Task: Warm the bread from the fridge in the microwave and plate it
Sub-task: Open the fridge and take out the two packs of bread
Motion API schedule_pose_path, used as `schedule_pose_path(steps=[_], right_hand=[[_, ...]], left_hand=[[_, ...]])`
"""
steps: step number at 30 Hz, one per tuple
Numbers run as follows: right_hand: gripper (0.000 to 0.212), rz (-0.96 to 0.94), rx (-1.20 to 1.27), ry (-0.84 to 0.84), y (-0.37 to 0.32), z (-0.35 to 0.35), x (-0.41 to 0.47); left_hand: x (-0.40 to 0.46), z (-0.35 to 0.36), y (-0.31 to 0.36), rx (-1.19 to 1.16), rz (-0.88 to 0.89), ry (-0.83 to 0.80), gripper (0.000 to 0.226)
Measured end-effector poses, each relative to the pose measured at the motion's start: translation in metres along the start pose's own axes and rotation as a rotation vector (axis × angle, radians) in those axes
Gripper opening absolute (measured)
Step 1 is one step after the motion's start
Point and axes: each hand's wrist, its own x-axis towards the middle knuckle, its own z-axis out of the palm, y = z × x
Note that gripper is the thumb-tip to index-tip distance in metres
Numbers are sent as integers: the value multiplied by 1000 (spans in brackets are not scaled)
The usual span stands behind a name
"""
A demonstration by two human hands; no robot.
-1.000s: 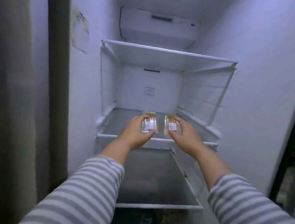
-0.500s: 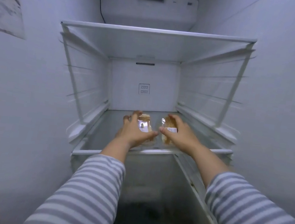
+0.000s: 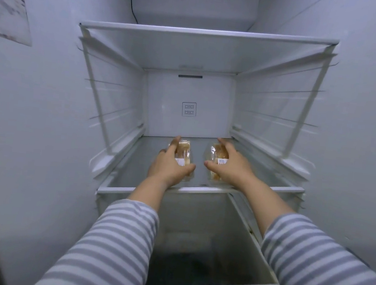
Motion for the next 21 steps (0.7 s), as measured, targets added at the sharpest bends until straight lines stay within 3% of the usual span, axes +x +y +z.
schedule_pose_path(steps=[10, 21], right_hand=[[71, 49, -49, 129, -21, -6, -19], [71, 55, -52, 160, -66, -34, -170]], left_hand=[[-43, -21, 5, -111, 100, 254, 89], [-187, -69, 21, -115, 147, 159, 90]])
